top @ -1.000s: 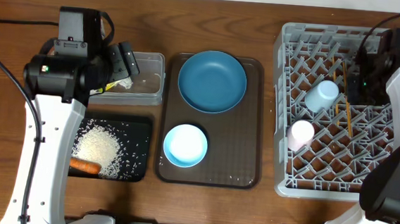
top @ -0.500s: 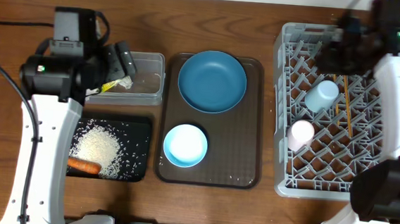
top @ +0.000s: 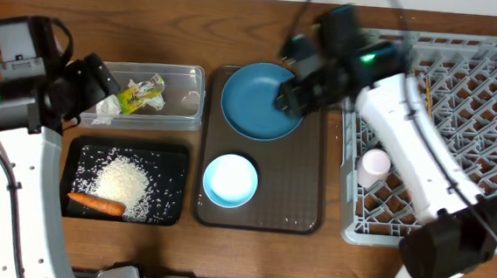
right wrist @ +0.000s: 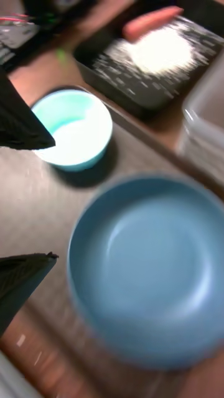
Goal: Sort waste into correct bins and load items into the dishwasher rack
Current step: 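Move the right gripper left down to the light-blue bowl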
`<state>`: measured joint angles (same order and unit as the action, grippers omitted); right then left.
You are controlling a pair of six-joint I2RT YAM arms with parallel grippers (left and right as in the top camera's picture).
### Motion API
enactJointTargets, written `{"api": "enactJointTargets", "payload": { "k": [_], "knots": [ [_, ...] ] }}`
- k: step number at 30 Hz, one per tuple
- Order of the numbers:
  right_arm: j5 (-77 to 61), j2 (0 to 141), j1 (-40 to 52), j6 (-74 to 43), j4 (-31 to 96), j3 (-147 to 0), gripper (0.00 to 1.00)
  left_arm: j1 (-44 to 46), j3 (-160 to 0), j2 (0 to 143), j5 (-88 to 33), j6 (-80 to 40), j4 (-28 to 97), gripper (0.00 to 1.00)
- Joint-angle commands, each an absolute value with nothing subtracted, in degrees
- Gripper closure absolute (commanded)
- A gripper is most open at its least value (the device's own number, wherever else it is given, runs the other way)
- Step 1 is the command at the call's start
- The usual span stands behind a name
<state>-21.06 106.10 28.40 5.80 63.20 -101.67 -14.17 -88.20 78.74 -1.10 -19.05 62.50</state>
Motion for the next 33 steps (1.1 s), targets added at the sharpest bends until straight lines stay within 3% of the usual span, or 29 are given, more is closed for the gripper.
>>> {"api": "enactJointTargets", "payload": {
  "k": [1, 9, 20, 29, 33],
  "knots": [
    [-20.80, 105.12, 33.98, 12.03, 62.02, -98.80, 0.44, -14.44, -88.99, 78.22, -0.80, -18.68, 62.96, 0.02],
    [-20.75, 105.12, 46.28, 16.14, 54.15, -92.07, 0.38, -14.46, -88.99, 78.22, -0.82, -18.68, 62.98, 0.02],
    [-20.80, 105.12, 53.71, 18.31, 49.87, -82.56, 0.40, -14.46, -88.99, 78.22, -0.80, -18.68, 62.96, 0.02],
    [-17.37, 105.12, 57.95, 20.86, 44.69, -78.78, 0.54, -14.46, -88.99, 78.22, -0.80, -18.68, 62.96, 0.02],
    [-10.41, 105.12, 58.43, 20.86, 40.80, -75.68, 0.54, -14.46, -88.99, 78.22, -0.80, -18.68, 62.96, 0.02]
  ]
}}
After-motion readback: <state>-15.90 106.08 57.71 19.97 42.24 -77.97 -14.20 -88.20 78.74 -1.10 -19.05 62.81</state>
